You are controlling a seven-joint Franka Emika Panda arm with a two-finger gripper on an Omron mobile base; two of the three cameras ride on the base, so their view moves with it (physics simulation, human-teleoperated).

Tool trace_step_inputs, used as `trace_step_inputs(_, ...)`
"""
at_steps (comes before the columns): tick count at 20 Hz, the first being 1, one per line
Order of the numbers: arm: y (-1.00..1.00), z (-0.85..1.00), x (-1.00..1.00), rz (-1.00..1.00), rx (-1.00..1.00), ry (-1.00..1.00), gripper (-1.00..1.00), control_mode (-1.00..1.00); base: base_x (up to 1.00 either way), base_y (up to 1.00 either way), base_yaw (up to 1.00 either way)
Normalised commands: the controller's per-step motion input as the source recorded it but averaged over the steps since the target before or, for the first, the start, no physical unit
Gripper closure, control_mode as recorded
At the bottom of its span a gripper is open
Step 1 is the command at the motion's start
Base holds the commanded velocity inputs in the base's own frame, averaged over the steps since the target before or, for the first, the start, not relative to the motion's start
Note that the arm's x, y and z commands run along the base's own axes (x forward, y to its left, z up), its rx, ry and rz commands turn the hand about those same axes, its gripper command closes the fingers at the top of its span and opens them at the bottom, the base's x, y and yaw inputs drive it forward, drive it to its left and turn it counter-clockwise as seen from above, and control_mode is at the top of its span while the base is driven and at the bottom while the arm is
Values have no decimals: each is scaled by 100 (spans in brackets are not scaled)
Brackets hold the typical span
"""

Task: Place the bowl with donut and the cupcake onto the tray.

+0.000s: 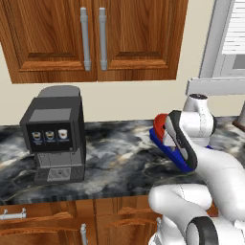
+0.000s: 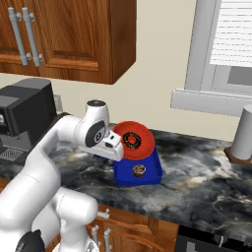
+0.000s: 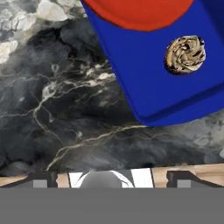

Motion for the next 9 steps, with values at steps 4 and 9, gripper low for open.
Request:
trace_step_inputs(4,51,0,-9,13,0,0,-100,-100,0,0,0)
trace_step_inputs(9,2,1,0,2,0,0,-100,-100,0,0,0)
